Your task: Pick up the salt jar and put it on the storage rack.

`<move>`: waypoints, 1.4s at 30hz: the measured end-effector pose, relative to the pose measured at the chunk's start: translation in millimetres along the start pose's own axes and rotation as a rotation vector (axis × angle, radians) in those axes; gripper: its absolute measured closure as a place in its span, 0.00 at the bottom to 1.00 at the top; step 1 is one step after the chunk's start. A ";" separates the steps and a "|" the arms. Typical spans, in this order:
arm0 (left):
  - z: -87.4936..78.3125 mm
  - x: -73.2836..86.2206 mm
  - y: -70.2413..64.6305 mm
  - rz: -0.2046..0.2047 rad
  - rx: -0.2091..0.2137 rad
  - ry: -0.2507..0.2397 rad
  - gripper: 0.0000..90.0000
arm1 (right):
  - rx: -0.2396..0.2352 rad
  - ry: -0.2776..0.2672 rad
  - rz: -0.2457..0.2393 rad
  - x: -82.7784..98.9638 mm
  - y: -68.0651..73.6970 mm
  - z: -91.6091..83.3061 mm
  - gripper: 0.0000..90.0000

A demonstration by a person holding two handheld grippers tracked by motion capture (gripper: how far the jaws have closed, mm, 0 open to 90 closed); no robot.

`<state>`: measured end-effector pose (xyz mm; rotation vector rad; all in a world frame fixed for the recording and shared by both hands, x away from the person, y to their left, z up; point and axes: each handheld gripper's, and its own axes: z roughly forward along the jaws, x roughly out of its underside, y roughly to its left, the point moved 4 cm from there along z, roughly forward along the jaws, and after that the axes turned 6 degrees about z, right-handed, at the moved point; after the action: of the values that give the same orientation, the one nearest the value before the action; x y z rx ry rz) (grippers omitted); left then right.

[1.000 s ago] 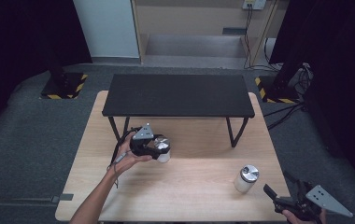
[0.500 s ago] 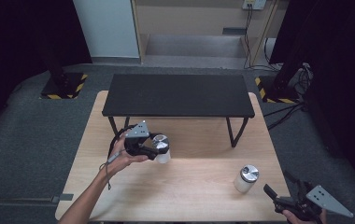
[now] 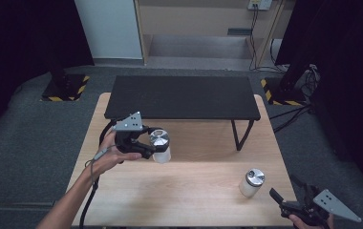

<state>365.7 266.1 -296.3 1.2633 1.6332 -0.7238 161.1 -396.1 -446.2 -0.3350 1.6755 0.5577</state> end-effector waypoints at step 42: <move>-41.3 -110.1 52.5 -0.122 -0.431 0.024 0.37 | -0.003 -0.014 0.023 1.4 -2.9 -0.7 0.07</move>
<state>408.6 272.2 -175.1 0.8719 1.7798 -0.3977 161.8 -398.8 -448.0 -0.3140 1.6668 0.5785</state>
